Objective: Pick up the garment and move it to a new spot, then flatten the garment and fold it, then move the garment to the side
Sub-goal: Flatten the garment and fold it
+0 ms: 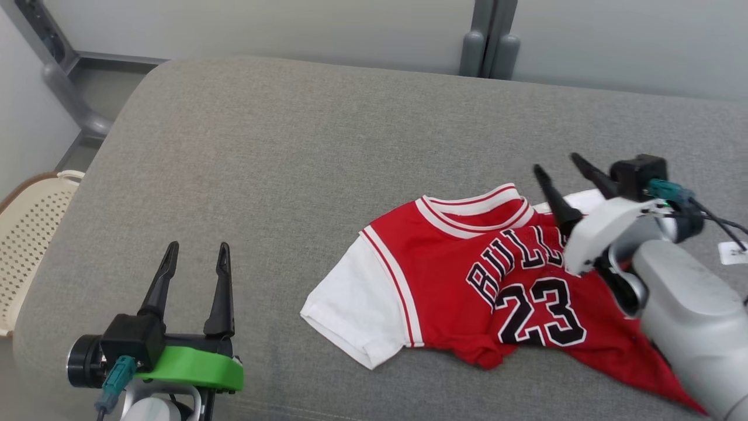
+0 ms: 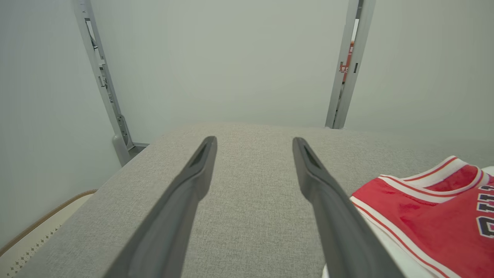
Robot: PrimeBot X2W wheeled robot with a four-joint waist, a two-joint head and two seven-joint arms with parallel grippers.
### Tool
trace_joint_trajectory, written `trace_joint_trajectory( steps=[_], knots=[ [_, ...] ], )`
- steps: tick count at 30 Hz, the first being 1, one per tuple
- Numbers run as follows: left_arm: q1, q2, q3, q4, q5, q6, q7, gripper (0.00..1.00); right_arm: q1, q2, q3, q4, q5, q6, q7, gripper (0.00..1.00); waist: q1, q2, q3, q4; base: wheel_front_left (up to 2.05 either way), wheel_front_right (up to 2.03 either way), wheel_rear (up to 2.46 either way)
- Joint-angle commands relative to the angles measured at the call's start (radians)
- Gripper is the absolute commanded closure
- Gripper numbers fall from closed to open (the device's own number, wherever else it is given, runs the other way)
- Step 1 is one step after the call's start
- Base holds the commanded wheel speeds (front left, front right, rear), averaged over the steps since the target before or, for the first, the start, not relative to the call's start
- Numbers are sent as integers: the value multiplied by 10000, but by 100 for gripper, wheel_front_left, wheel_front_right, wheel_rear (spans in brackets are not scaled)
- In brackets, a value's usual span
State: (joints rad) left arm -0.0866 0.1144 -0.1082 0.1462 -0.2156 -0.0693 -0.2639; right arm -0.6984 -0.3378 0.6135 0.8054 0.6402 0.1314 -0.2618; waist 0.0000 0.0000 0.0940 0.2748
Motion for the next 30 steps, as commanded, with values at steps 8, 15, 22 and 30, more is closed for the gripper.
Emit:
trace_joint_trajectory(
  steps=[8,15,22,30],
  knots=[
    [-94,-122,-84,-107,149,-81,-3,0,284,-1121,-803,1203,-138,-15,148,0,0,0,279,-312,0,0,0],
    [-289,-235,-147,-42,178,-146,-3,0,66,-851,-764,2199,-110,-15,703,0,0,0,636,-96,0,0,0],
    [-372,-350,-162,-4,226,-178,-3,0,-38,-594,-686,3184,50,-15,1224,0,0,0,820,142,0,0,0],
    [-412,-451,-158,54,273,-241,-3,0,-757,-610,-398,3013,42,-16,950,100,0,0,871,281,0,0,0]
  ],
)
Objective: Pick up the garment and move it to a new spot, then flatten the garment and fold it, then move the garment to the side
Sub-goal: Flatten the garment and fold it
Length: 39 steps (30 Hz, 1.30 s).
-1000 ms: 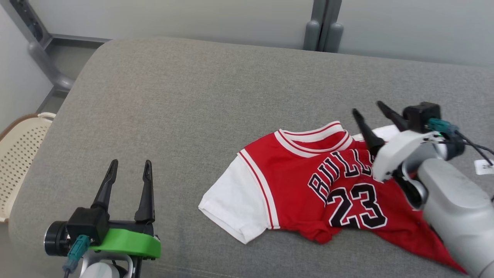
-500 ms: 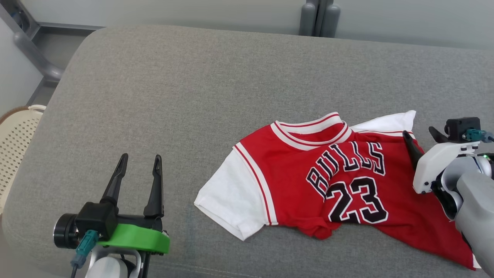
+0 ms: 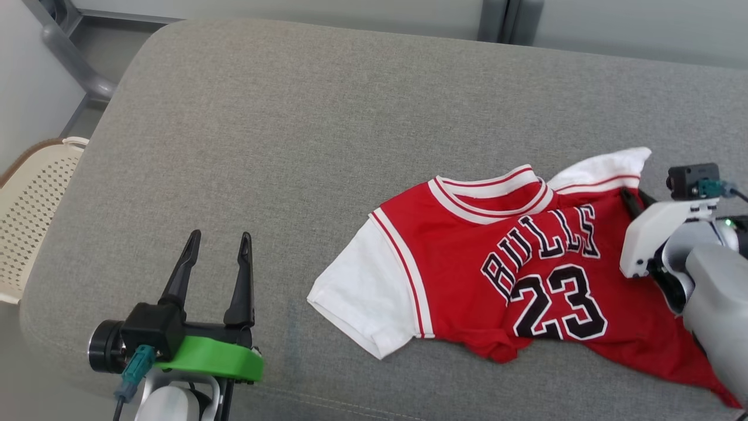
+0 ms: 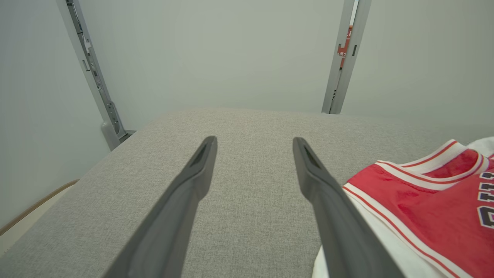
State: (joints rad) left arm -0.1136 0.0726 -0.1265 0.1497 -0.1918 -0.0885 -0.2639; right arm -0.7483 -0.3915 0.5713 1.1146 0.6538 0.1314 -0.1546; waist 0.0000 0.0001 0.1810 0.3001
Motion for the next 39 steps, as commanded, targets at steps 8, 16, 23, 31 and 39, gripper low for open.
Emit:
trace_joint_trajectory(
  steps=[8,16,23,31,39],
  knots=[
    [-338,-112,-99,118,25,-111,-3,0,-2609,249,421,-364,-1033,-17,-820,100,0,-1,24,465,0,0,0],
    [-303,-167,-75,92,-32,-118,-3,0,-3560,975,619,240,-1675,-17,-973,0,0,-1,143,785,0,0,0],
    [-98,-187,101,102,70,-58,-3,0,-3010,871,501,544,-1376,-18,-1093,0,0,-1,-91,470,0,0,0],
    [73,-144,397,-28,209,-73,-1,0,-876,-206,-668,-657,-632,-17,-1107,0,0,-1,-342,-74,0,0,0],
    [174,-134,479,-105,316,-157,-3,0,1820,-579,-1615,-1870,-431,-17,-1107,0,0,-1,-380,-313,0,0,0]
  ],
)
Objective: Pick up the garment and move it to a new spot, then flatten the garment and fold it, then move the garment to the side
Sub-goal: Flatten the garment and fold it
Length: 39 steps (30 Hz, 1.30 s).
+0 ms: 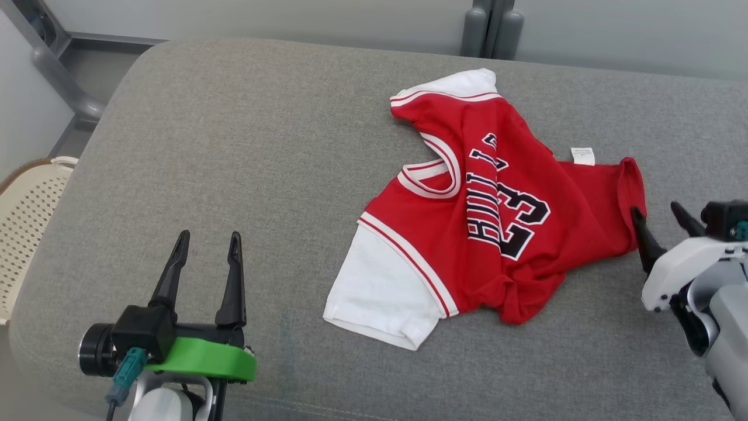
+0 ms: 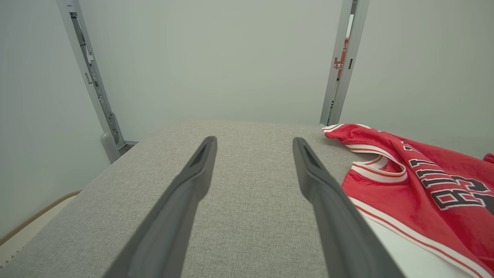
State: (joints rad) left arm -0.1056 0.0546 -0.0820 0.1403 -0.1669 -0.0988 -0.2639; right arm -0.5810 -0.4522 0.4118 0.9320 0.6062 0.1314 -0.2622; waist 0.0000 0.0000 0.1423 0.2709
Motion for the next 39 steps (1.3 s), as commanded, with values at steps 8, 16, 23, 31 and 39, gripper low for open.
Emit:
trace_joint_trajectory(
  steps=[8,16,23,31,39],
  knots=[
    [-93,31,-37,-32,137,-96,-2,0,891,430,-416,-69,254,-17,-33,0,0,0,244,16,0,0,0],
    [-225,11,-109,37,143,-127,-2,0,639,884,-364,674,470,-15,177,100,0,0,350,262,0,0,0],
    [71,33,56,76,209,-80,-2,0,733,726,-578,-69,594,-15,-32,100,0,0,47,-12,0,0,0],
    [282,58,181,17,228,-98,-1,0,2112,-6,-2051,-2616,237,-17,-32,100,0,0,-328,-431,0,0,0],
    [385,83,257,-52,209,-137,-2,0,3632,-265,-3725,-5048,-144,-15,401,100,0,0,-358,-598,0,0,0]
  ],
)
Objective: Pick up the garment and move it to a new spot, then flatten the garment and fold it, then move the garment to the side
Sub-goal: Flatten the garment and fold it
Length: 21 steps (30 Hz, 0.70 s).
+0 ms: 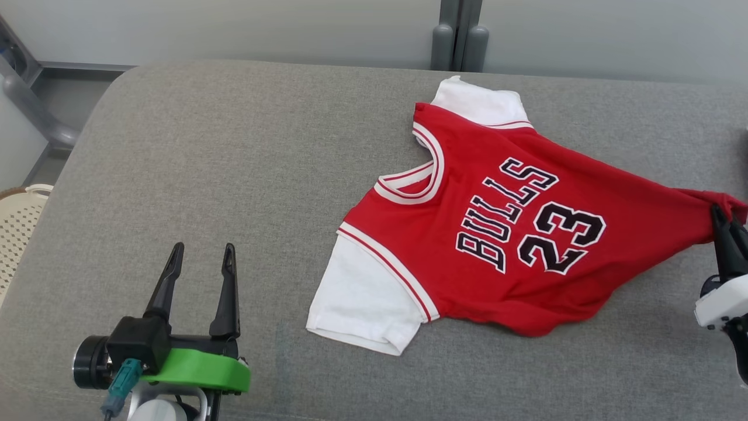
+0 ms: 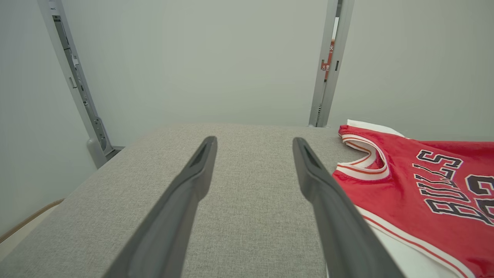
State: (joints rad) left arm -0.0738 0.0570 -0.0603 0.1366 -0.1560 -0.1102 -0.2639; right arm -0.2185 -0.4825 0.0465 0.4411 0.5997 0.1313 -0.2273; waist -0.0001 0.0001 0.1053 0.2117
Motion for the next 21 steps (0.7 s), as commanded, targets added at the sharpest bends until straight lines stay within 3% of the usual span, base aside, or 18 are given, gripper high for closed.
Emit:
trace_joint_trajectory(
  steps=[1,6,11,15,20,21],
  knots=[
    [54,56,30,-12,100,-24,-1,0,57,84,-212,-387,-148,-13,189,100,1,-1,20,-3,0,0,0],
    [-136,23,-166,53,54,-42,-2,0,-371,475,-477,-1739,-845,-13,1129,100,1,-1,96,211,0,0,0],
    [-293,-7,-307,105,-43,-59,-2,0,-1528,834,149,-2140,-1513,-13,2098,100,1,-1,239,666,0,0,0],
    [-435,-38,-596,164,-142,-65,-2,0,-2950,1212,1066,-1122,-2010,-13,2660,100,1,-1,370,1200,0,0,0],
    [-585,-54,-845,246,-274,-20,-1,0,-4227,1656,1915,978,-2256,-13,2513,100,1,-1,558,1596,0,0,0],
    [-615,-57,-875,254,-286,-11,-2,0,-4422,1756,2043,1319,-2236,-13,2363,76,1,-1,595,1640,0,0,0]
  ],
)
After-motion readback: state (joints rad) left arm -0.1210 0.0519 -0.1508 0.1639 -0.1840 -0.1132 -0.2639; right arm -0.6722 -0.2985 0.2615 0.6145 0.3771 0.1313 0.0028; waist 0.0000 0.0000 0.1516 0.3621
